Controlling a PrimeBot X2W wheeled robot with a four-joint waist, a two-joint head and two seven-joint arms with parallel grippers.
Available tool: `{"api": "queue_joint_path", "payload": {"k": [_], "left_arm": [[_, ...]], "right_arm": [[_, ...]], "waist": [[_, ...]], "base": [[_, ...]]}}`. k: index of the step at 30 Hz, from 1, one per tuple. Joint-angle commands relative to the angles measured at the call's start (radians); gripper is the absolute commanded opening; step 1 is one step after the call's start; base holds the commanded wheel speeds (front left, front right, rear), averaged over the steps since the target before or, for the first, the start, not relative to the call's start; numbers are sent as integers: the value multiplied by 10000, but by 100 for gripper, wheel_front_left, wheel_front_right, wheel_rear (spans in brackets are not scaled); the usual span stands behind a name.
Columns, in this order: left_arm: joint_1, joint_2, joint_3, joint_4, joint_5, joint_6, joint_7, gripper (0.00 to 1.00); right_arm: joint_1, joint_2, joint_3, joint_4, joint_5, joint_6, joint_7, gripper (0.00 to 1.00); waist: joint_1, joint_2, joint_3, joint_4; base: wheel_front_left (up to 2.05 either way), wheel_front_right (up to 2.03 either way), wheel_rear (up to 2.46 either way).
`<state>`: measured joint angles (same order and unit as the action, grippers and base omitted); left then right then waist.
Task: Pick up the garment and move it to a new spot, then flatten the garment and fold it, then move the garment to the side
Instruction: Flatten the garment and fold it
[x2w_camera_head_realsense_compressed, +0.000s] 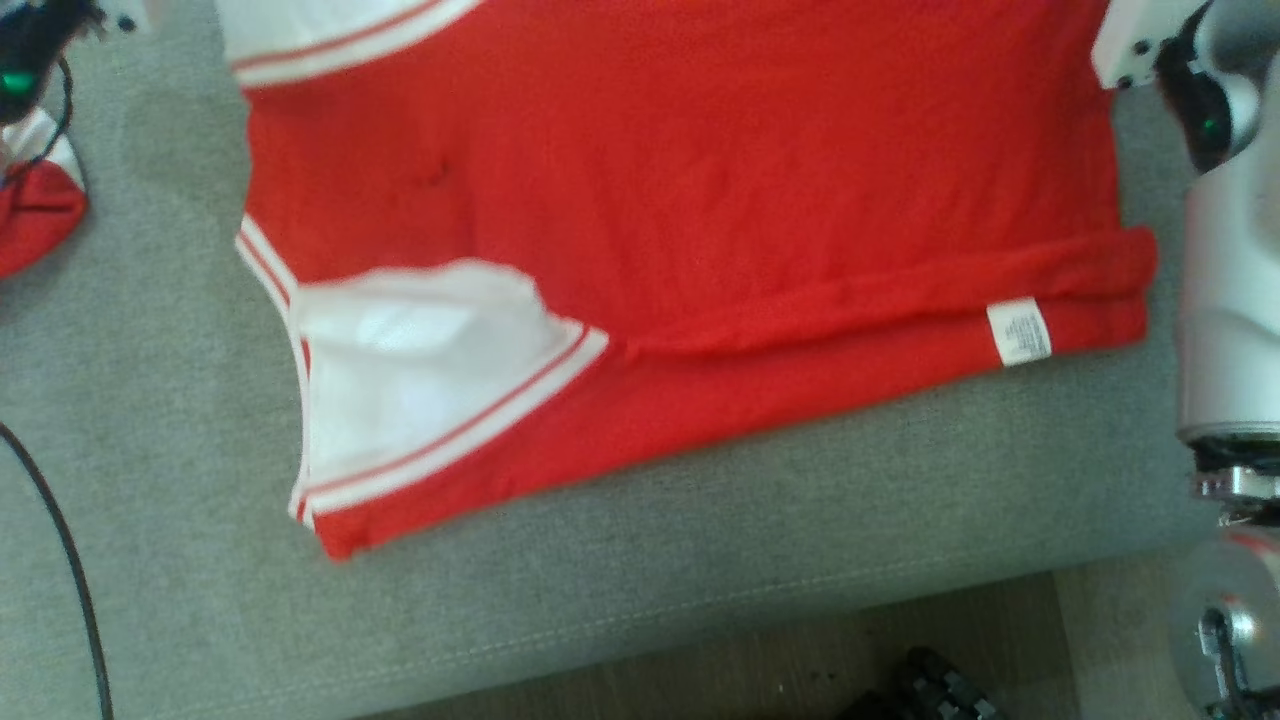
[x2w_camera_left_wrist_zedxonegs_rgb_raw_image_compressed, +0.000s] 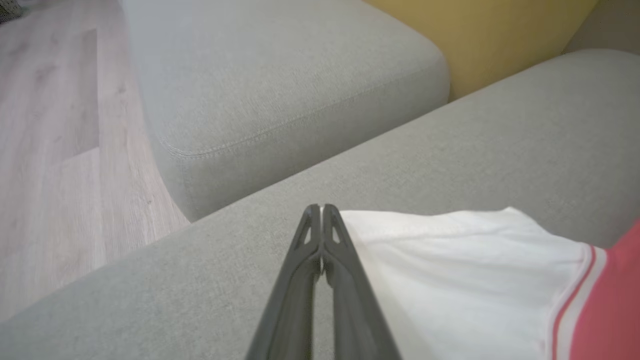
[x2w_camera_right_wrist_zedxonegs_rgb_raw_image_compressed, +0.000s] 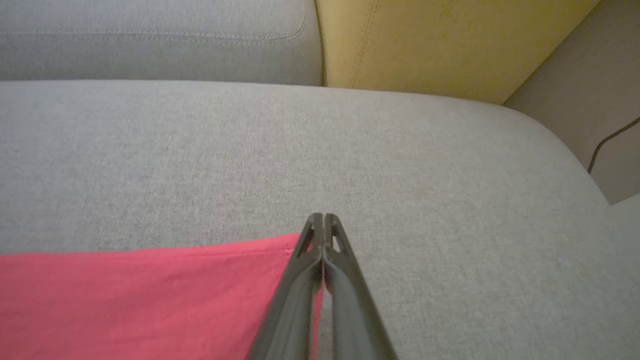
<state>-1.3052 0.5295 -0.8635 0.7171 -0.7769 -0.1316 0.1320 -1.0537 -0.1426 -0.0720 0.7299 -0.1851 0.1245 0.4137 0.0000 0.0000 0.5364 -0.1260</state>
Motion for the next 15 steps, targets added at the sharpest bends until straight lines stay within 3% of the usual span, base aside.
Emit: {"api": "queue_joint_path", "payload": {"k": [1, 8, 15], "left_arm": [[-735, 459, 470, -136, 115, 47, -369, 0], [-662, 274, 442, -424, -86, 26, -1034, 0], [370, 712, 480, -1890, -896, 14, -1244, 0]], "right_arm": [[-397, -29, -107, -485, 85, 62, -431, 0], [-382, -62, -475, -470, 418, 62, -1255, 0], [649, -559, -205, -938, 1147, 62, -1375, 0]], "waist": [[0, 0, -2, 57], [0, 0, -177, 357], [0, 0, -502, 738]], "base": [[0, 0, 0], [0, 0, 0], [0, 0, 0]]}}
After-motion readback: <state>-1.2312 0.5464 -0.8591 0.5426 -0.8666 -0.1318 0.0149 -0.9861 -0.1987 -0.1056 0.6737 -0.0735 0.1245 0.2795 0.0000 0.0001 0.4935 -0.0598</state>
